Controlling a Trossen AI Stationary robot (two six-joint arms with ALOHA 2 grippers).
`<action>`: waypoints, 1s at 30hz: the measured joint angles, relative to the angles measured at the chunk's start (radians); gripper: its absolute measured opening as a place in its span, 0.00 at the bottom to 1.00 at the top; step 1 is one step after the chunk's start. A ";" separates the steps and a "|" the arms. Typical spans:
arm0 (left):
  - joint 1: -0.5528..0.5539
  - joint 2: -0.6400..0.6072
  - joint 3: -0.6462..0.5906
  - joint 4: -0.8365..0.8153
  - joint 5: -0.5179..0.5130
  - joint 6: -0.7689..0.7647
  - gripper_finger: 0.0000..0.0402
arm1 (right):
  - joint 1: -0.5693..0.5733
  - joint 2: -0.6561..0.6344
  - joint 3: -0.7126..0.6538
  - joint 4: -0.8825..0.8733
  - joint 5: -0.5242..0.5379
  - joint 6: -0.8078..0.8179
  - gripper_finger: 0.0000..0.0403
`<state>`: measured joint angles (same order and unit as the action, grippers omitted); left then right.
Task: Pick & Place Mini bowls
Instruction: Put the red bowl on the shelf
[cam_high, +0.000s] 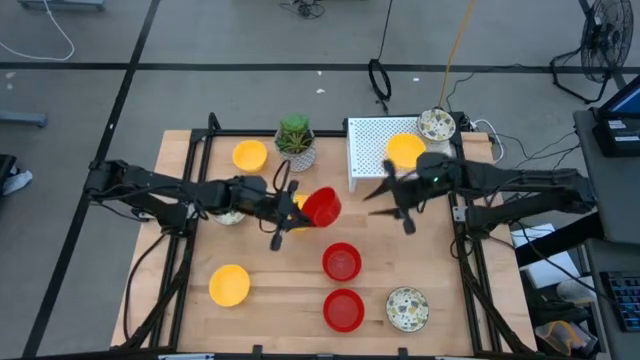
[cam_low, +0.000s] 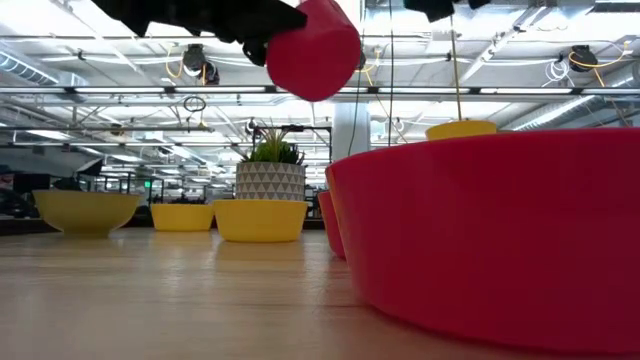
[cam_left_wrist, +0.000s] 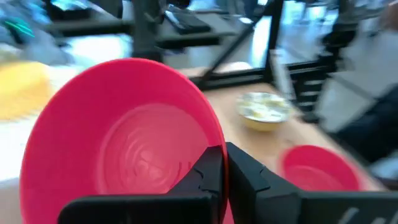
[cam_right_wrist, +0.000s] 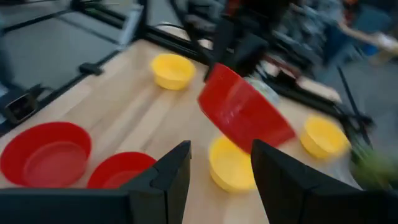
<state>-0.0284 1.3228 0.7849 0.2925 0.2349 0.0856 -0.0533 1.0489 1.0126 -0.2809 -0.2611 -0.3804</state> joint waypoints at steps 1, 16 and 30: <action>0.000 0.000 0.000 -0.012 0.037 -0.021 0.02 | 0.019 0.023 -0.012 0.042 -0.003 -0.023 0.39; -0.076 0.000 0.000 -0.033 0.386 -0.057 0.04 | 0.171 0.317 -0.064 0.483 -0.007 -0.214 0.39; -0.118 0.000 0.000 -0.037 0.467 0.021 0.02 | 0.186 0.487 -0.064 0.776 -0.214 -0.049 0.39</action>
<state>-0.1463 1.3228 0.7849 0.2557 0.7024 0.1064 0.1324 1.5358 0.9485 0.4954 -0.4754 -0.4291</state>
